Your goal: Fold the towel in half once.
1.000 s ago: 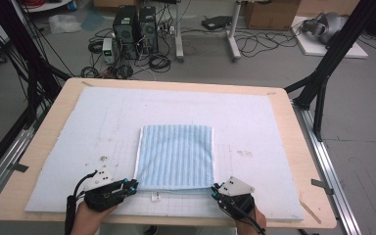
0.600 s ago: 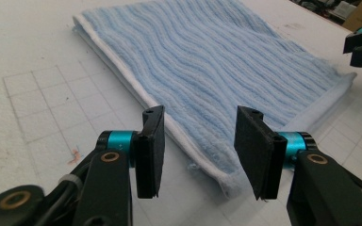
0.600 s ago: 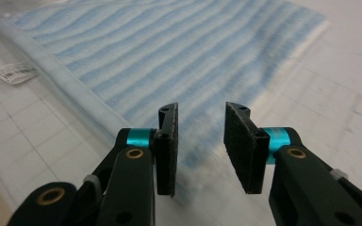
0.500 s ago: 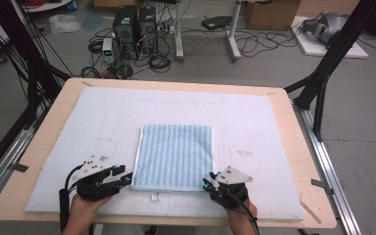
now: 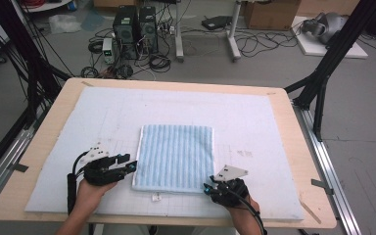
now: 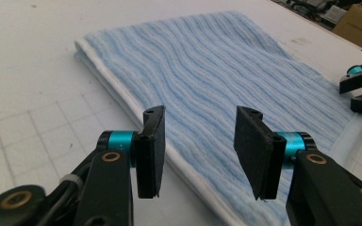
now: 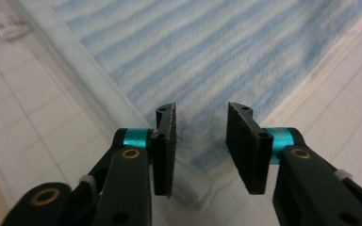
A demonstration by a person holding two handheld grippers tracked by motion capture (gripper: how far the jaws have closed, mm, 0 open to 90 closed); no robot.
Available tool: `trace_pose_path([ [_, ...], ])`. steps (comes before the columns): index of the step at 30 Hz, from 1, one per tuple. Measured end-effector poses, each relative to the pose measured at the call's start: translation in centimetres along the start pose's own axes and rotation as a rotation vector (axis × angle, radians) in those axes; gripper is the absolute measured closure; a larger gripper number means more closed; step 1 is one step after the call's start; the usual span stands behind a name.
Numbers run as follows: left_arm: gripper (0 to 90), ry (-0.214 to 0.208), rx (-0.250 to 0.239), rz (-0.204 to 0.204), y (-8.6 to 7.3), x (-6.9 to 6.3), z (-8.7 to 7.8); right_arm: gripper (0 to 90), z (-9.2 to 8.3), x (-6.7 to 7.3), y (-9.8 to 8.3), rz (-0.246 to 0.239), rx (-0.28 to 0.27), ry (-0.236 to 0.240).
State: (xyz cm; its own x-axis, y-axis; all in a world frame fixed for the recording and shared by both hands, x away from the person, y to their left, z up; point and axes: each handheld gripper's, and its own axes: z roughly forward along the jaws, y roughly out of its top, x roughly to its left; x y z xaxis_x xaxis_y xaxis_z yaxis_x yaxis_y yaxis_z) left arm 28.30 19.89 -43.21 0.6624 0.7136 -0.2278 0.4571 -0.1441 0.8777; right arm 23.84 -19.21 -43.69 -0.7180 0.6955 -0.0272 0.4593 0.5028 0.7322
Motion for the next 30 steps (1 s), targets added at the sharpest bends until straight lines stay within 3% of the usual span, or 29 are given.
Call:
trace_pose_path([
  [4, 59.7, -0.017, 0.034, 0.015, 0.7, 0.6, 1.5, 55.4, 0.0, -0.8, 1.1, 0.017, -0.082, -0.003],
  [7, 60.3, -0.023, 0.049, 0.024, 1.4, 1.2, 2.5, 53.5, 0.7, -1.4, 1.7, 0.006, -0.087, -0.009],
  [14, 67.7, -0.013, 0.040, 0.066, 2.9, 2.6, 5.0, 53.4, 2.1, -3.2, 2.8, 0.042, -0.095, -0.004],
  [18, 71.9, 0.010, 0.069, 0.077, 4.0, 3.4, 6.9, 53.3, 2.6, -4.2, 3.2, 0.053, -0.097, -0.017],
  [21, 75.9, 0.020, 0.078, 0.061, 4.4, 4.1, 8.3, 53.0, 3.0, -4.7, 3.4, 0.059, -0.094, -0.016],
  [26, 78.6, 0.060, 0.180, 0.037, 4.2, 4.9, 10.3, 53.0, 3.4, -5.4, 3.9, 0.063, -0.100, -0.012],
  [27, 78.8, 0.064, 0.176, 0.037, 4.2, 4.9, 10.4, 52.7, 3.5, -5.6, 3.9, 0.063, -0.100, -0.012],
  [30, 78.2, 0.120, 0.190, 0.073, 4.5, 5.0, 10.5, 52.2, 3.7, -5.8, 3.9, 0.071, -0.099, -0.008],
])
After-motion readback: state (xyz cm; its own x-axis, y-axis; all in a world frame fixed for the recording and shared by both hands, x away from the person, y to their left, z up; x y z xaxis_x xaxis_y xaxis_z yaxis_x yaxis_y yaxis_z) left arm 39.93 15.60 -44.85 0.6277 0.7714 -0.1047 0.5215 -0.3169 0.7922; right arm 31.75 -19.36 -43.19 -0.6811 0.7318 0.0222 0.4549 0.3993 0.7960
